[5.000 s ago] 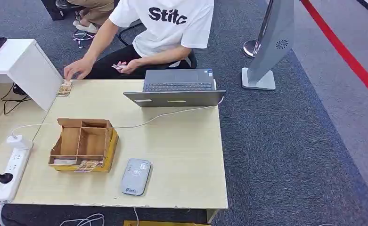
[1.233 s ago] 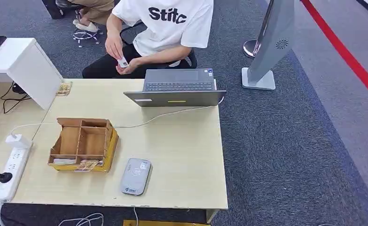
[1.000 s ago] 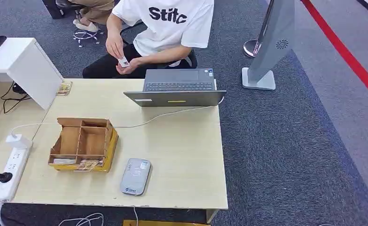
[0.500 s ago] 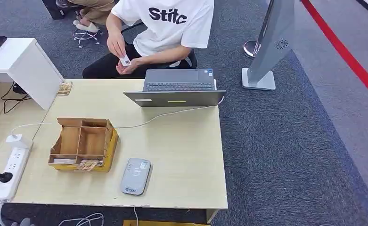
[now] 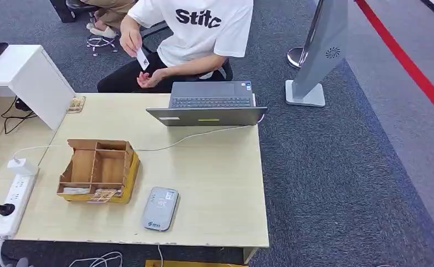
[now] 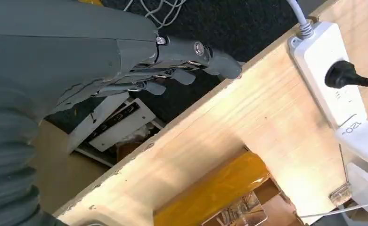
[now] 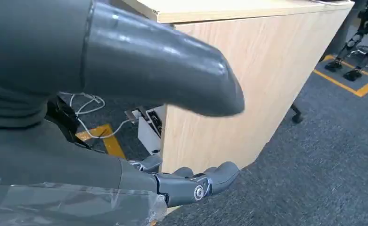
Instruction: Pass the card to the sensor for recognition and then transmit it.
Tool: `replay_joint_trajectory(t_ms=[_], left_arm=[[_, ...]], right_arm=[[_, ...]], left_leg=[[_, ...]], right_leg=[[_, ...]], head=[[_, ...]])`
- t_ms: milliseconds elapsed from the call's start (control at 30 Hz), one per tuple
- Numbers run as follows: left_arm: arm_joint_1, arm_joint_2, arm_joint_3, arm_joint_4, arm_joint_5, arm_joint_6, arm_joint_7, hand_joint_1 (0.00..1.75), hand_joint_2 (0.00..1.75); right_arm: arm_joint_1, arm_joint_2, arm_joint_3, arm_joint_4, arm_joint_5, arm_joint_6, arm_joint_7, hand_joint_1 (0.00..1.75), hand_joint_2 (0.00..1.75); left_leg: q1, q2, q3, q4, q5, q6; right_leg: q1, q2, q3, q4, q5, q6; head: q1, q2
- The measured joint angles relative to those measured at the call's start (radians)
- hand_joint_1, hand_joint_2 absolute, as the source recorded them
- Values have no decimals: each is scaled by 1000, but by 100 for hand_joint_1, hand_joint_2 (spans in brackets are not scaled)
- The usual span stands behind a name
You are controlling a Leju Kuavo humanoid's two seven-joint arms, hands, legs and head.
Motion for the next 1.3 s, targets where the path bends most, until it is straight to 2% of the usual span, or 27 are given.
replay_joint_trajectory(t_ms=[267, 367, 433, 467, 500, 533, 567, 600, 633, 667, 700, 733, 800, 833, 867, 900, 933, 967, 1000, 1100, 1133, 1300], left_arm=[[-10, 0, 3, 1, 18, 15, -23, 0, 175], [-10, 0, 3, 1, 11, 74, -64, 0, 175], [-10, 0, 3, -4, -21, 124, -116, 0, 175], [-11, 0, 5, -6, -30, 128, -144, 0, 175], [-17, 0, 16, -6, -33, 119, -176, 0, 175], [-27, 1, 40, -4, -35, 81, -198, 0, 175], [-47, 1, 74, 1, -44, 21, -211, 0, 175], [-69, 1, 120, 8, -94, -70, -258, 0, 175], [-100, 8, 161, -7, -204, -184, -355, 0, 175], [-149, 18, 178, -56, -321, -244, -414, 0, 175], [-224, 38, 169, -136, -513, -284, -448, 0, 175], [-301, 63, 131, -200, -750, -282, -433, 0, 175], [-416, 133, 27, -271, -1287, -213, -292, 0, 175], [-452, 163, -22, -285, -1517, -191, -229, 0, 175], [-475, 180, -53, -289, -1648, -180, -195, 0, 175], [-506, 204, -95, -293, -1823, -163, -169, 0, 175], [-533, 231, -130, -300, -1900, -146, -163, 0, 175], [-552, 247, -153, -305, -1920, -133, -158, 0, 175], [-564, 262, -172, -311, -1876, -125, -157, 0, 175], [-576, 293, -217, -320, -1576, -118, -157, 0, 175], [-584, 302, -226, -324, -1523, -116, -157, 0, 175], [-589, 327, -249, -328, -1504, -113, -157, 0, 175]], right_arm=[[0, 0, 0, 0, 0, 6, -6, 0, 0], [0, 0, 0, 1, 0, 6, -11, 0, 0], [1, 0, 0, 0, -9, 1, -20, 0, 0], [3, 0, 1, 0, -15, -3, -24, 0, 175], [7, 0, 2, -1, -22, -4, -29, 0, 175], [11, 0, 4, -3, -24, -2, -32, 0, 175], [15, 0, 9, -6, -21, 3, -35, 0, 175], [19, 0, 13, -8, 23, 15, -42, 0, 175], [20, 0, 14, -8, 111, 33, -52, 0, 175], [14, 0, 12, 0, 218, 55, -62, 0, 175], [-3, 0, 1, 18, 319, 85, -69, 0, 175], [-25, 0, -11, 38, 384, 112, -73, 0, 175], [-63, 0, -25, 62, 442, 142, -82, 0, 175], [-76, 0, -30, 73, 456, 143, -84, 0, 175], [-84, 0, -34, 82, 464, 144, -86, 0, 175], [-94, 0, -41, 95, 472, 145, -89, 0, 175], [-101, 0, -50, 107, 475, 146, -90, 0, 175], [-107, 0, -54, 115, 480, 147, -91, 0, 175], [-113, 0, -57, 123, 481, 150, -92, 0, 175], [-124, 0, -67, 140, 482, 152, -93, 0, 175], [-126, 0, -71, 144, 482, 153, -93, 0, 175], [-133, 0, -78, 160, 483, 153, -93, 0, 175]], left_leg=[[0, 0, 0, 0, 0, 0], [0, 0, 0, 0, 0, 0], [0, 0, 0, 0, 0, 0], [0, 0, 0, 0, 0, 0], [0, 0, 0, 0, 0, 0], [0, 0, 0, 0, 0, 0], [0, 0, 0, 0, 0, 0], [1, 0, 1, 0, 1, -1], [1, 0, 3, 0, 1, -1], [1, -1, 1, 1, 2, -2], [2, -7, -3, 1, 6, -1], [0, -12, -4, 1, 7, -2], [-1, -10, -1, -1, 8, -4], [0, -4, -1, -1, 9, -4], [0, -1, -1, 0, 10, -5], [1, 1, -3, 0, 11, -5], [1, 1, -3, 0, 12, -5], [0, 1, -3, 0, 12, -5], [0, 1, -2, 0, 11, -5], [0, 1, -3, 0, 11, -5], [0, 0, -4, 0, 11, -5], [1, 1, -3, 0, 11, -6]], right_leg=[[0, 0, 0, 0, 0, 0], [0, 0, 0, 0, 0, 0], [0, 0, 0, 0, 0, 0], [0, 0, 0, 0, 0, 0], [0, 0, 0, 0, 0, 0], [0, 0, 0, 0, 0, 0], [0, -1, 0, 0, 0, 0], [1, 0, -1, 0, 0, 0], [1, 0, -6, 0, 0, -1], [2, 0, -7, -1, 0, -1], [4, -6, -7, -1, 1, -1], [2, -11, -7, -1, 2, -1], [0, -10, -2, 0, 6, -5], [0, -6, -1, 1, 7, -6], [1, -2, -2, 1, 10, -7], [1, 0, -4, 1, 11, -7], [1, 0, -5, 1, 11, -6], [1, 0, -5, 1, 11, -6], [1, 0, -5, 1, 11, -6], [1, 1, -6, 1, 11, -6], [1, 0, -6, 1, 10, -6], [1, 1, -7, 1, 10, -6]], head=[[0, 0], [0, 0], [0, 0], [0, 0], [0, 0], [0, 0], [0, 0], [0, 0], [0, 0], [-3, 0], [-1, 0], [5, 0], [3, 0], [-1, 0], [0, 0], [1, 0], [1, 0], [1, 0], [1, 0], [0, 0], [1, 0], [0, 0]])
